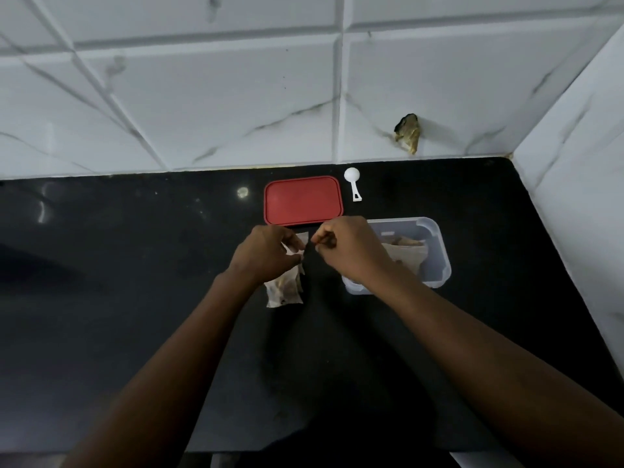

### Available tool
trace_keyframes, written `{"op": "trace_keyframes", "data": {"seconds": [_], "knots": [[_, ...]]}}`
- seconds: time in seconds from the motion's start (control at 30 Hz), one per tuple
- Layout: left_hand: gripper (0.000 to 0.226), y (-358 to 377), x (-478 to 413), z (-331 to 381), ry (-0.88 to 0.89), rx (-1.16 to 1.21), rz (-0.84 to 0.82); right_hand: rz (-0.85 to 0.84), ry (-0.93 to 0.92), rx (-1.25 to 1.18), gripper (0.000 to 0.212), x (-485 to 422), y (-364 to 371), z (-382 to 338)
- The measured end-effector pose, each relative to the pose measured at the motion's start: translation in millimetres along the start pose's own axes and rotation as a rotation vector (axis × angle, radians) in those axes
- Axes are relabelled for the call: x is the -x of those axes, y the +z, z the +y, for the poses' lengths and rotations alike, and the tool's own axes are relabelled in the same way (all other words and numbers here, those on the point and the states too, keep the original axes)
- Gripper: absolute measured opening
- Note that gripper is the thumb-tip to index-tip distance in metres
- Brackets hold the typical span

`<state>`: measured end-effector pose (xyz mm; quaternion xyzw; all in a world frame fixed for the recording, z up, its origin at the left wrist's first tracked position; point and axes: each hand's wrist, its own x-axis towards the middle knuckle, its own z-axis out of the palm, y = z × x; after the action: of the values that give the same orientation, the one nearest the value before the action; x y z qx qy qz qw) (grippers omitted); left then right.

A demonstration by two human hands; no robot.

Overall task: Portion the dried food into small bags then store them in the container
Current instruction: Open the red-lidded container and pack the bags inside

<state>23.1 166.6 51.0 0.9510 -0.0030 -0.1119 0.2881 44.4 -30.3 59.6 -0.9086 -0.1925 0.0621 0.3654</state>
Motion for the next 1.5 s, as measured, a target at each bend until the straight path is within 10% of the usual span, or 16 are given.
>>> {"op": "trace_keyframes", "data": {"seconds": [0.5,1.07,1.5], "knots": [[0.020,-12,14,-44,-0.076,-0.073,-0.143,-0.304,0.169,0.112,0.020,-11,64,-22],[0.015,-41,-13,52,0.226,0.547,-0.145,-0.072,0.210,-0.331,0.014,18,-96,-3],[0.012,32,-47,87,0.238,0.129,-0.254,-0.149,0.455,-0.266,0.013,46,-83,66]]}}
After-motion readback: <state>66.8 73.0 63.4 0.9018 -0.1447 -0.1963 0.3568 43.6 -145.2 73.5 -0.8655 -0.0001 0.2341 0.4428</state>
